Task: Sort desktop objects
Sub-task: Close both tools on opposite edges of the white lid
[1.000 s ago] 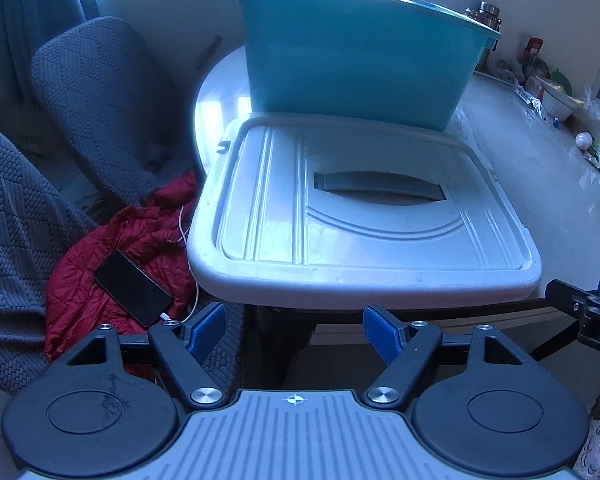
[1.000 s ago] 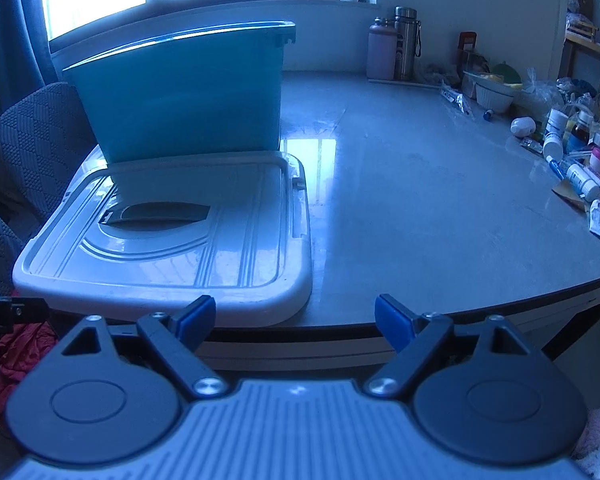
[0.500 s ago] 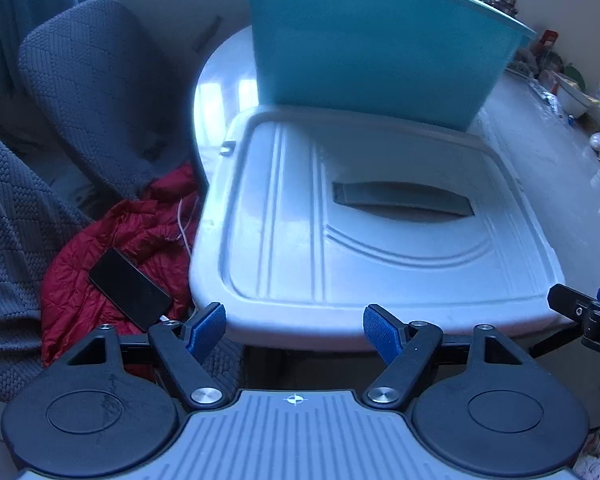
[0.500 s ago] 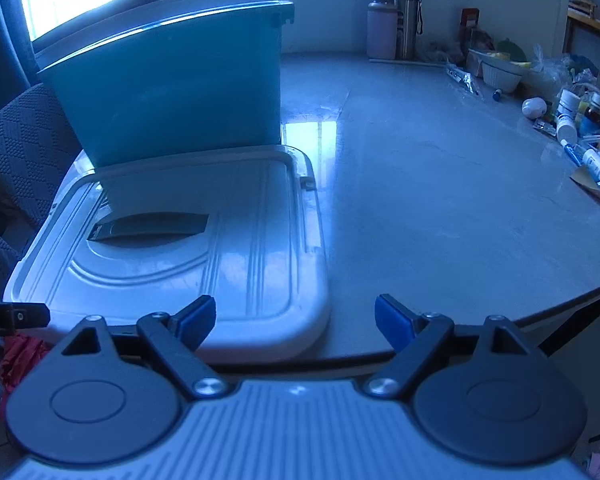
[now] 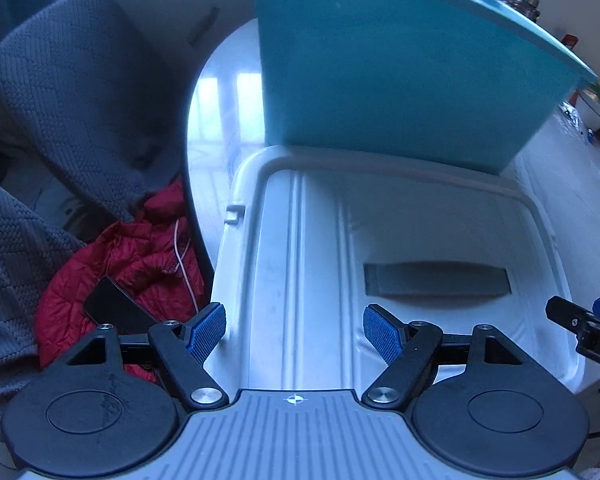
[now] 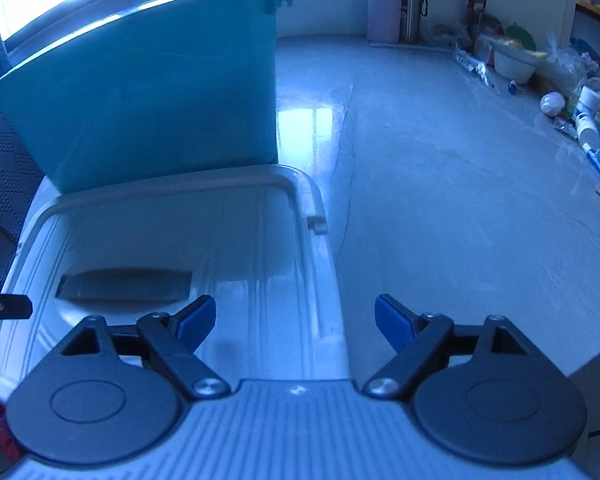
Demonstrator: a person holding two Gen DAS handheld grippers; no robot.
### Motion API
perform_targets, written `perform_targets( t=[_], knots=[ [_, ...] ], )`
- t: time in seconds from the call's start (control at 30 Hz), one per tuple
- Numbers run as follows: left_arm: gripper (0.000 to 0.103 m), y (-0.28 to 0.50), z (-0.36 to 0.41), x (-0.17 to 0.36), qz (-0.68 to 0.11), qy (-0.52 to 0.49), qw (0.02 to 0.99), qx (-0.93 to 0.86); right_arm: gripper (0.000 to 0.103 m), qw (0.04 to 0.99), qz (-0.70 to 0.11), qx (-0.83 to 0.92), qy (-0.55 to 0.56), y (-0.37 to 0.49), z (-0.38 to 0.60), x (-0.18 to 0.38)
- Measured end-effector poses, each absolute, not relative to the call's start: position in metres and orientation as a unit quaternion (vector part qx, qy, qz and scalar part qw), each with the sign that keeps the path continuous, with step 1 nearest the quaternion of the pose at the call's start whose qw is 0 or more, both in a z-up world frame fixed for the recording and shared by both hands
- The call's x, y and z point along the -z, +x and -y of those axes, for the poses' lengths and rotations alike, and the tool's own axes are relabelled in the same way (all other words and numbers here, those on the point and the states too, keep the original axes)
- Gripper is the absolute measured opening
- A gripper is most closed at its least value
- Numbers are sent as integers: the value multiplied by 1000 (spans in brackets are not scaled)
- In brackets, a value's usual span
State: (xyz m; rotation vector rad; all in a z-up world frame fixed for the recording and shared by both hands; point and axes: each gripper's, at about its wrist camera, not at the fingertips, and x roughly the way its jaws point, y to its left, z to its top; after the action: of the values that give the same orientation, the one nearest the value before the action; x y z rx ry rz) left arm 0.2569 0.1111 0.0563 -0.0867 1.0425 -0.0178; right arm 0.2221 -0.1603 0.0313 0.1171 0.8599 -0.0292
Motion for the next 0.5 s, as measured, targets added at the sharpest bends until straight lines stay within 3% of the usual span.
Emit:
perform_targets(
  t=[0.1,0.2,0.5],
  knots=[
    [79,271,-117,-54,-510,-51,859,11,87,898,-435,12,59,239,162,-28],
    [89,283,-119,-53,-522,-49,851,21,87,883,-465,-2,62,253,159,-23],
    [90,299,-144,-45,-558,-85,825,26,89,876,-475,-21,75,263,145,-21]
  ],
)
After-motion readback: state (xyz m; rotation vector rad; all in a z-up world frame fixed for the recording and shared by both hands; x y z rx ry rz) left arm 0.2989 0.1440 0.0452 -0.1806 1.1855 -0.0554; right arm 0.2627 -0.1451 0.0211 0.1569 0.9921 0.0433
